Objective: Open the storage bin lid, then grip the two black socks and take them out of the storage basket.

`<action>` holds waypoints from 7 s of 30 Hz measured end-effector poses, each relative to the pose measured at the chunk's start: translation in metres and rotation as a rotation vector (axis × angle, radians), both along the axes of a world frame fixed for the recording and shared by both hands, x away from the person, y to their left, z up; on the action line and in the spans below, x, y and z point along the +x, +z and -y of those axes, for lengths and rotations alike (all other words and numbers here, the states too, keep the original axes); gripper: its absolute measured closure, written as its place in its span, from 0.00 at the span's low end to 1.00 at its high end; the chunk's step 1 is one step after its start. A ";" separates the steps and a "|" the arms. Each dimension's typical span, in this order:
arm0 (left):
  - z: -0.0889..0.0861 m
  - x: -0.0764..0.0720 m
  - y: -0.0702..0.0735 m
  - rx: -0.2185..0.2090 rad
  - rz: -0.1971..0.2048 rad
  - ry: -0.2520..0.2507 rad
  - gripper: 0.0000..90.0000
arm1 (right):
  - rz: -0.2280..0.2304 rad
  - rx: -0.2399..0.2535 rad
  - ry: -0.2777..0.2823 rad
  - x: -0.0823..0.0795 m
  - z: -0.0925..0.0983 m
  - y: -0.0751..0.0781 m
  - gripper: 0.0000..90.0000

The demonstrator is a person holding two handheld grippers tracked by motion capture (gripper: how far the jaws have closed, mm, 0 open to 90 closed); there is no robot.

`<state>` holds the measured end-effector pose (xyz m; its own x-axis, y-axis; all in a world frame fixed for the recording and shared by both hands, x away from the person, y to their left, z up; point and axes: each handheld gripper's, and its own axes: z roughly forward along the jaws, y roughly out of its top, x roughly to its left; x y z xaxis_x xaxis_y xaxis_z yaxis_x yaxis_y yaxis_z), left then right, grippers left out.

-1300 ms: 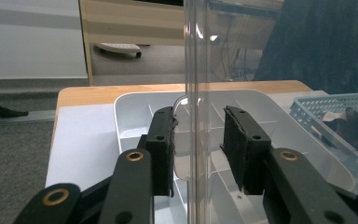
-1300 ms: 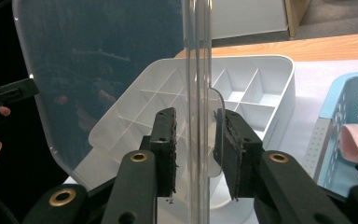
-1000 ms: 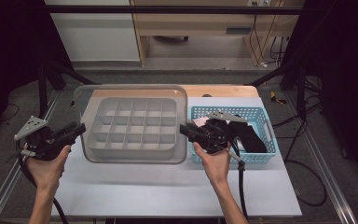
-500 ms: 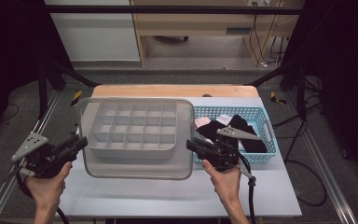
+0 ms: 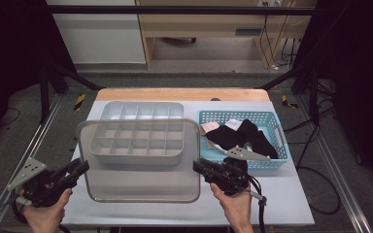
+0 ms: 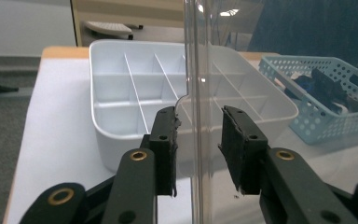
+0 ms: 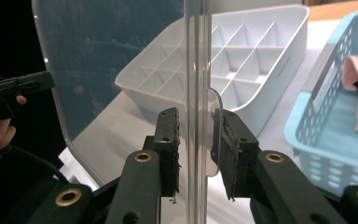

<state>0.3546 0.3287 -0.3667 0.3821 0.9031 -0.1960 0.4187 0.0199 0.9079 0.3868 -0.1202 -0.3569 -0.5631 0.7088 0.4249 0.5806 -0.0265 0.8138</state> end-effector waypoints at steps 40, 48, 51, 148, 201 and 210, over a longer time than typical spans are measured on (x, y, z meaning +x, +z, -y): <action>-0.007 -0.031 -0.069 0.065 -0.198 -0.002 0.72 | -0.219 -0.023 0.056 -0.031 -0.009 -0.082 0.80; -0.007 -0.033 -0.080 0.084 -0.221 -0.006 0.72 | -0.245 -0.046 0.050 -0.032 -0.011 -0.098 0.78; -0.006 -0.033 -0.082 0.095 -0.226 -0.005 0.72 | -0.259 -0.073 0.048 -0.031 -0.013 -0.105 0.77; 0.041 0.027 -0.076 0.183 -0.087 -0.016 0.41 | 0.179 -0.193 -0.274 0.034 0.096 -0.039 0.31; 0.019 0.032 -0.087 0.191 -0.121 0.001 0.36 | 0.109 -0.362 -0.410 0.152 0.100 -0.020 0.45; 0.020 0.032 -0.088 0.210 -0.118 0.007 0.36 | 0.035 -0.417 -0.425 0.167 0.099 -0.038 0.43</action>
<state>0.3863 0.3086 -0.4546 0.3614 0.9313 -0.0469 0.5230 -0.1608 0.8370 0.5543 -0.2193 -0.3949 -0.2021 0.9782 0.0484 0.5618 0.0754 0.8238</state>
